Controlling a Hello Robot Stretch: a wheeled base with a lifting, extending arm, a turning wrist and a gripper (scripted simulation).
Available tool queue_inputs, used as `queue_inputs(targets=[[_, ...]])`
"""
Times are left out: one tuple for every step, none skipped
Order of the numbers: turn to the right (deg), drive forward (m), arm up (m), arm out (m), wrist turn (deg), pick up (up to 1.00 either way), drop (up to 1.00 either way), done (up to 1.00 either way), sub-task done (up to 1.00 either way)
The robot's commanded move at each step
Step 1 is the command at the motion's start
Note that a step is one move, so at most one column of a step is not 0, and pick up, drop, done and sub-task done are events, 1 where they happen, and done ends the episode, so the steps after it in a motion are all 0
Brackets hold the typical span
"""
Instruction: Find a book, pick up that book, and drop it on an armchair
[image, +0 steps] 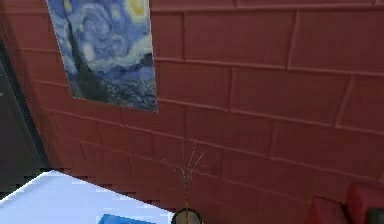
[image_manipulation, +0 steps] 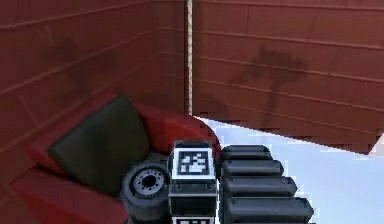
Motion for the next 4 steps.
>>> queue_inputs(targets=[[-30.0,0.00,0.00,0.00,0.0,0.00,0.00,0.00,0.00],[45.0,0.00,0.00,0.00,0.0,0.00,0.00,0.00,0.00],[21.0,0.00,0.00,0.00,0.0,0.00,0.00,0.00,0.00],[-45.0,0.00,0.00,0.00,0.0,0.00,0.00,0.00,0.00]])
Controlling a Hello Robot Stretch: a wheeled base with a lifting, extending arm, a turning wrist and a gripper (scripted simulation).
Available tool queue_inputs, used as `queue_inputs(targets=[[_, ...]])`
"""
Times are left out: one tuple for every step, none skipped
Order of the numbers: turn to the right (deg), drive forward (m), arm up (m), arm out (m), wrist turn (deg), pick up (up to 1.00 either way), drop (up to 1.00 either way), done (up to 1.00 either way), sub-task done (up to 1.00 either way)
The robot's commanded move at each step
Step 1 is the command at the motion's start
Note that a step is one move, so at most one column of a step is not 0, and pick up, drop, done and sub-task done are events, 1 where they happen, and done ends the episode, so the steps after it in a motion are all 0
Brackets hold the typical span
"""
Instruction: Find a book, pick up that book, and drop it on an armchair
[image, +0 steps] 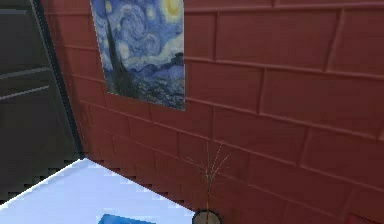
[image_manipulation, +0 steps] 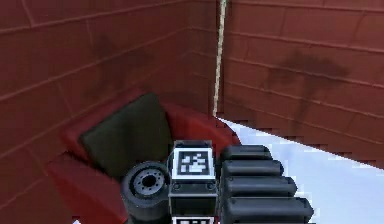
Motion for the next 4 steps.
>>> queue_inputs(targets=[[-15.0,0.00,0.00,0.00,0.0,0.00,0.00,0.00,0.00],[0.0,0.00,0.00,0.48,0.0,0.00,0.00,0.00,0.00],[0.0,0.00,0.00,0.00,45.0,0.00,0.00,0.00,0.00],[0.0,0.00,0.00,0.00,45.0,0.00,0.00,0.00,0.00]])
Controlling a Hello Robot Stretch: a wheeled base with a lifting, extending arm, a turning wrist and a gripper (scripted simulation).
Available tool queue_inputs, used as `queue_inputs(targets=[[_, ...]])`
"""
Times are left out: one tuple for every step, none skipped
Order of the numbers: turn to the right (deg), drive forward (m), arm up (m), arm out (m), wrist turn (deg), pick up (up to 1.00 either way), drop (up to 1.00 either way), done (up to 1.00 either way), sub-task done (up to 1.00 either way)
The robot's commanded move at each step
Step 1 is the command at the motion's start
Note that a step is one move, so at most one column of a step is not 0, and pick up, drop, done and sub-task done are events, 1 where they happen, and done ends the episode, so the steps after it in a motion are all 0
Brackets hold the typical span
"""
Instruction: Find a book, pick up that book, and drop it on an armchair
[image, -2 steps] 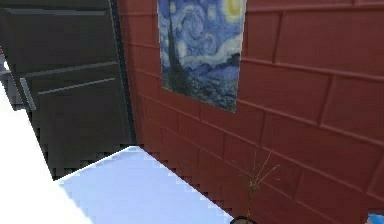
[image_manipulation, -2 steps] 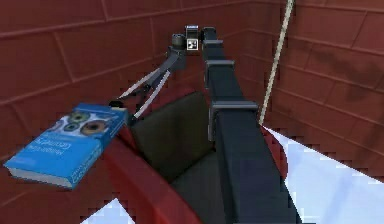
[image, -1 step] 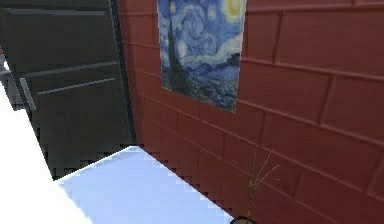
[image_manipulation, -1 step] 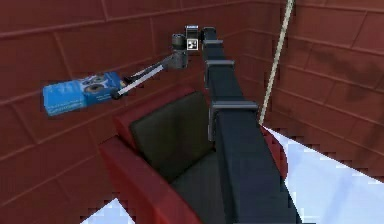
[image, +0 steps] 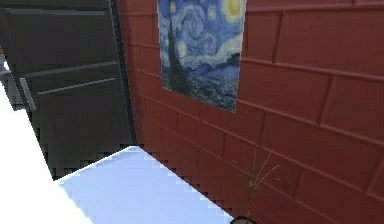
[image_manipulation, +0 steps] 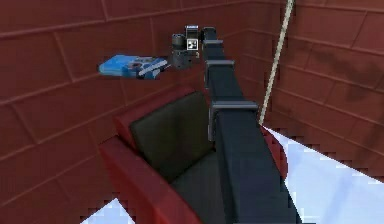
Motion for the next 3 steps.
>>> queue_inputs(targets=[[0.0,0.00,0.00,0.00,45.0,0.00,0.00,0.00,0.00],[0.0,0.00,0.00,0.00,27.0,0.00,0.00,0.00,0.00],[0.0,0.00,-0.46,0.00,0.0,0.00,0.00,0.00,0.00]])
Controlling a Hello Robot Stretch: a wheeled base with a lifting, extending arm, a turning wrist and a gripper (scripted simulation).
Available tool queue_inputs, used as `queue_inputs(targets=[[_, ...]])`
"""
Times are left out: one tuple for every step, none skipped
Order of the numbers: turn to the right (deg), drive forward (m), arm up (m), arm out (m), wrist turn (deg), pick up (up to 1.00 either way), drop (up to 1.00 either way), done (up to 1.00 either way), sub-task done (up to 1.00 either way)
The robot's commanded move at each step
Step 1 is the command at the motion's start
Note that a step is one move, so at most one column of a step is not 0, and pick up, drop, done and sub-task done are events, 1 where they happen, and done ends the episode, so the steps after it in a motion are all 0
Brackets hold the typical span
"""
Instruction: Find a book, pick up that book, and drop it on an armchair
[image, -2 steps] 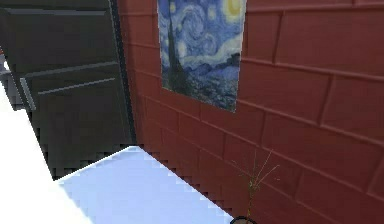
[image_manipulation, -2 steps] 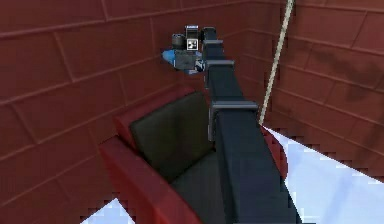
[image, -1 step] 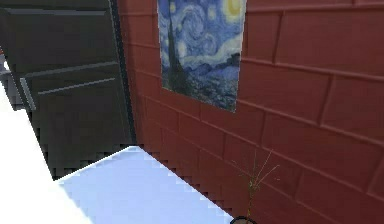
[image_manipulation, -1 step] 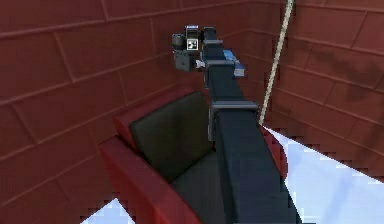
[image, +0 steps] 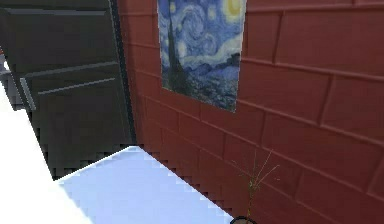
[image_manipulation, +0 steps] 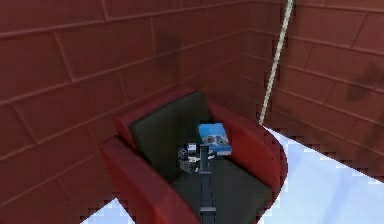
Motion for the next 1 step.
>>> queue_inputs(targets=[[0.0,0.00,-0.32,0.00,0.0,0.00,0.00,0.00,0.00]])
